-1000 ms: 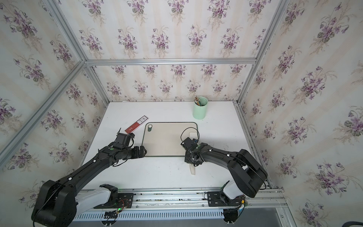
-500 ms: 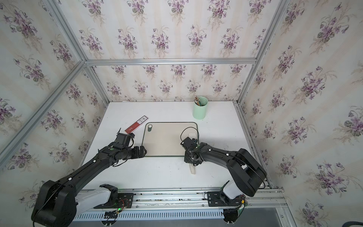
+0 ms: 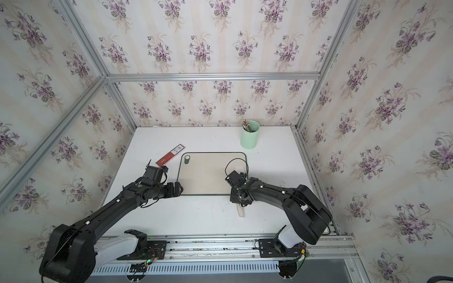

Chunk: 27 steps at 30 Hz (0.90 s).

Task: Align the knife with the edge of the cutting board
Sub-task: Place the knife at the edge of the cutting board.

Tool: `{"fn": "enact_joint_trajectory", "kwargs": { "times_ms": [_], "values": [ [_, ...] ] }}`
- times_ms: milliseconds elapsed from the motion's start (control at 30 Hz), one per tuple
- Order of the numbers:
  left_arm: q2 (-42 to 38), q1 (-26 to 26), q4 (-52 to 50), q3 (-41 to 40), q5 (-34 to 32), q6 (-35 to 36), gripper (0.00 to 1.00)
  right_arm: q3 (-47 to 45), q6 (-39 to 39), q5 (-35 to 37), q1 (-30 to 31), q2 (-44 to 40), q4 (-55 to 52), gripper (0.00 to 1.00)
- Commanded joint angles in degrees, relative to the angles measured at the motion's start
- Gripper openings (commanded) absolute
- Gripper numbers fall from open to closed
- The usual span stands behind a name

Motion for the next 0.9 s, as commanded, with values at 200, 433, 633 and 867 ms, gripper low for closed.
{"fn": "enact_joint_trajectory", "kwargs": {
  "times_ms": [200, 433, 633, 867],
  "values": [
    [0.1, 0.04, 0.7, 0.23, -0.34, 0.55, 0.99, -0.9, 1.31, 1.02, 0.0, -0.64, -0.27, 0.32],
    [0.08, 0.0, 0.7, 0.22, -0.35, 0.58, 0.99, -1.45, 2.62, 1.94, -0.03, -1.71, -0.24, 0.29],
    [0.12, -0.02, 0.7, 0.22, -0.35, 0.57, 0.99, -1.84, 2.82, 1.44, 0.04, -1.69, 0.56, 0.29],
    [0.12, -0.04, 0.65, 0.22, -0.34, 0.57, 0.99, -1.78, 2.81, 1.0, 0.05, -1.53, 1.08, 0.33]
  ]
}}
